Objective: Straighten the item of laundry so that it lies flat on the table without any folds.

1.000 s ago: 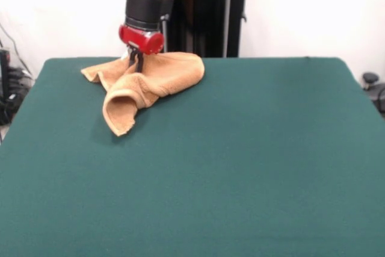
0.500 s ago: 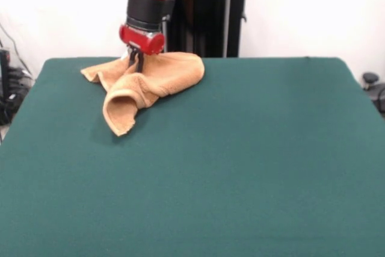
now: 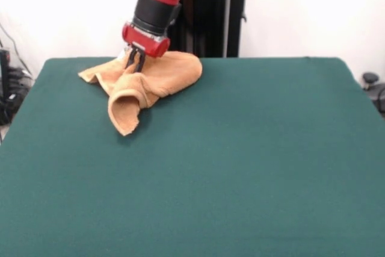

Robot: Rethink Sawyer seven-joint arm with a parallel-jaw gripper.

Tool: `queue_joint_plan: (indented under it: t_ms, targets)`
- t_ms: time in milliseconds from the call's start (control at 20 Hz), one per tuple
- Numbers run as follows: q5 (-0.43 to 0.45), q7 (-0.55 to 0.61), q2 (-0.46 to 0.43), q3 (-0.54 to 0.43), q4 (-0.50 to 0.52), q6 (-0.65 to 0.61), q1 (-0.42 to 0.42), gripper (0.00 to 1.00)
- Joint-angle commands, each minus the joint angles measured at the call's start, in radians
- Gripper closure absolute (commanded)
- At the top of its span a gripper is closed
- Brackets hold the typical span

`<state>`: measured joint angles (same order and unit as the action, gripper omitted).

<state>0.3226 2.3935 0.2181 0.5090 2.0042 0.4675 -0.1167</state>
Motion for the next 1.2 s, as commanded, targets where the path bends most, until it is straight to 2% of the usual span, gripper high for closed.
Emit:
queue_joint_plan:
  t_ms: [50,150,300,400,800,1200]
  targets:
    - [-0.173,0.004,-0.295,0.074,-0.218,-0.085,0.023,1.00]
    - [-0.207,0.002,-0.322,0.116,-0.216,-0.079,0.066,1.00]
    - [-0.317,-0.007,-0.396,0.216,-0.196,-0.026,0.170,1.00]
    - [-0.355,-0.006,-0.420,0.244,-0.180,0.004,0.193,1.00]
    - [-0.417,0.008,-0.460,0.293,-0.163,0.030,0.237,1.00]
    - [-0.376,0.027,-0.443,0.259,-0.177,0.003,0.209,1.00]
